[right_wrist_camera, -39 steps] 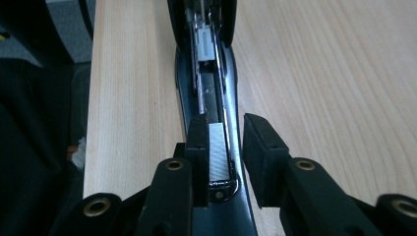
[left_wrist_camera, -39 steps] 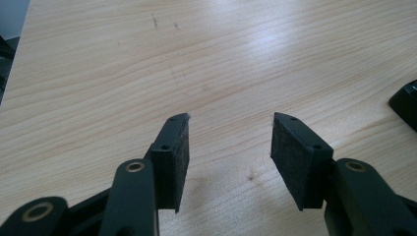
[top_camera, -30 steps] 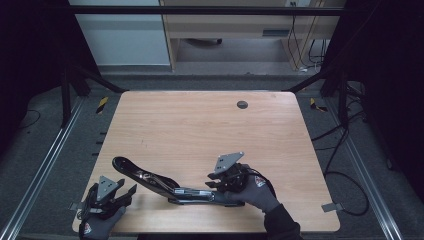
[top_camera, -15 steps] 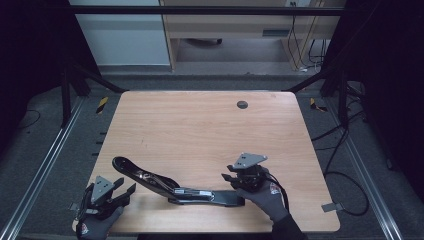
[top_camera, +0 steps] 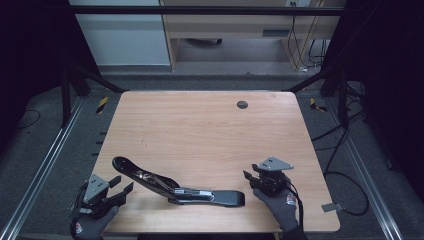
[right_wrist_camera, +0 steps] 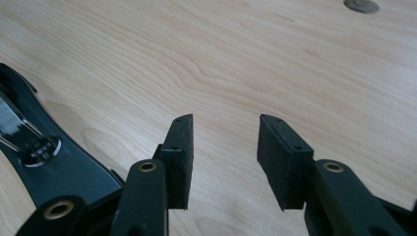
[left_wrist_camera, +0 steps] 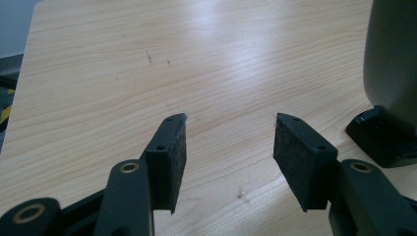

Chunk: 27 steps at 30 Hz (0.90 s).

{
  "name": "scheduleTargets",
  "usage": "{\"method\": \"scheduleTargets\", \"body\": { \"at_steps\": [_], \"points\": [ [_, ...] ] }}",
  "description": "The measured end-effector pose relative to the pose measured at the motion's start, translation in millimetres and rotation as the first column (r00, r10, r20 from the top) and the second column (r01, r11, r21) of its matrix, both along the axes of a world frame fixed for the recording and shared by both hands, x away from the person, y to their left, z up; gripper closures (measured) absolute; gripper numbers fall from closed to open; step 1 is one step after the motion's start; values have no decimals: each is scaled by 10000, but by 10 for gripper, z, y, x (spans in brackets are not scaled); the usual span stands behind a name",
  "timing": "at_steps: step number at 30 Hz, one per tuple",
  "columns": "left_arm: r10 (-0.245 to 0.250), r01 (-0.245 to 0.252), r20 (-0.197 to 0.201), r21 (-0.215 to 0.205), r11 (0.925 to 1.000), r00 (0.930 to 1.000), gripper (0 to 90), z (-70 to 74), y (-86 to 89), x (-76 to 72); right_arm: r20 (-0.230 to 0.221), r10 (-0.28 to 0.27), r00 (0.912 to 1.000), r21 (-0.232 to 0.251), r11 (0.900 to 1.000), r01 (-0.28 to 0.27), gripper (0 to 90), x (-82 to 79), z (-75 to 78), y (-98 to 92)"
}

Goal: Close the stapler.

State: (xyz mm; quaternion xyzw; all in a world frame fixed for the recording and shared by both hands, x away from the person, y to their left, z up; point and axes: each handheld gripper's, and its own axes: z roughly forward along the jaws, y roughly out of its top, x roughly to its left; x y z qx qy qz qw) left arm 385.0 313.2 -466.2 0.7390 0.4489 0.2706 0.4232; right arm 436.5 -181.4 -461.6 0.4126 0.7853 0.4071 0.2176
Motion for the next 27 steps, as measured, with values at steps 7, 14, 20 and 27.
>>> {"method": "scheduleTargets", "body": {
  "at_steps": [7,14,20,27],
  "points": [
    [-178,179,176,-73,9998,9997,445,72,39,-30,-89,-486,9988,-53,9988,485,555,-50,-80,-119],
    [-365,367,383,-32,9993,9986,430,168,44,-86,-141,-702,9974,-87,9975,701,550,-103,-139,-173],
    [-592,592,498,27,9982,9970,423,224,32,-114,-175,-642,9978,-135,9979,640,556,-133,-159,-176],
    [-691,694,689,-19,9976,9952,415,293,33,-162,-223,-403,9989,-69,9992,402,576,-169,-153,-139]
  ]
}}
